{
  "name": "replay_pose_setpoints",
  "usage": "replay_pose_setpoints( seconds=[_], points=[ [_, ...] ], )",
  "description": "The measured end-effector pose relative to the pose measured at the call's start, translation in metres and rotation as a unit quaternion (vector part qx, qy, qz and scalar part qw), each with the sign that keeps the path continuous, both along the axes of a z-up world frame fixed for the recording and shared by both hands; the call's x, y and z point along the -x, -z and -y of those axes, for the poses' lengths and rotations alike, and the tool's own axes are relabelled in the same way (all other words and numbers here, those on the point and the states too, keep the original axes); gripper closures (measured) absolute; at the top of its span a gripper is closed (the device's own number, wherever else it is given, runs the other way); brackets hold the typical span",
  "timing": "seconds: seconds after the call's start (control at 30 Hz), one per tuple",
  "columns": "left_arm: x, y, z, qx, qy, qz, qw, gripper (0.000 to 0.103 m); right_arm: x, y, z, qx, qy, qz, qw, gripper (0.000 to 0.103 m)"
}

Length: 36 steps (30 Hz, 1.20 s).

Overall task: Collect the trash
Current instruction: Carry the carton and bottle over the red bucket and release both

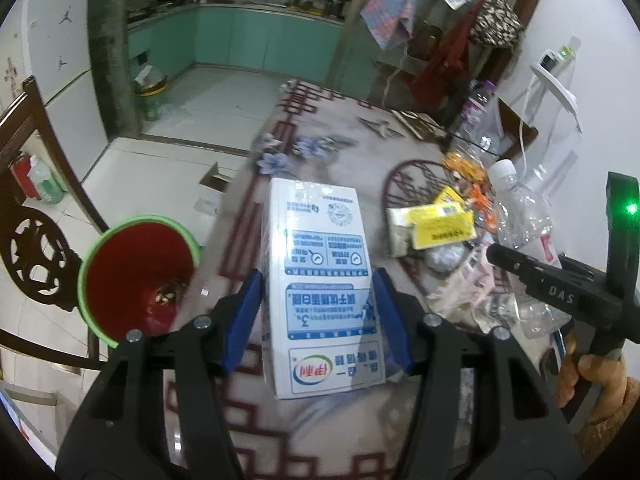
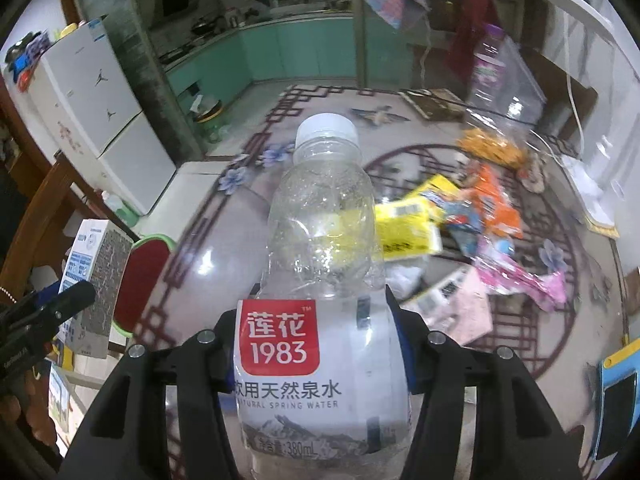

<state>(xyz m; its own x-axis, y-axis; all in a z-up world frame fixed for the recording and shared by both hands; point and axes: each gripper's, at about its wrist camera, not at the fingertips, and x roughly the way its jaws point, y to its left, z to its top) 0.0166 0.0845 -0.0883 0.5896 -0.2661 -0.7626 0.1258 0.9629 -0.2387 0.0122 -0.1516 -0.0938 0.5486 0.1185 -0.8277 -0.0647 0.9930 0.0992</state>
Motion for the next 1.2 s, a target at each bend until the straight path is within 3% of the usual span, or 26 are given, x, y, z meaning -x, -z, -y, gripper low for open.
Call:
replay_pose_setpoints(
  seconds=[0.5, 0.93, 1.2],
  points=[
    [-0.022, -0.003, -0.082, 0.005, -0.010, 0.008, 0.9999, 0.048, -0.020, -0.008, -0.097, 0.000, -0.028, 0.012, 1.000, 0.049],
    [-0.041, -0.009, -0.110, 0.007, 0.027, 0.021, 0.9994, 0.048, -0.026, -0.022, -0.156, -0.022, -0.023, 0.036, 0.999, 0.049],
    [-0.043, -0.019, -0.131, 0.004, 0.020, 0.041, 0.9990, 0.048, -0.028, -0.028, -0.183, -0.021, -0.034, 0.046, 0.998, 0.049]
  ],
)
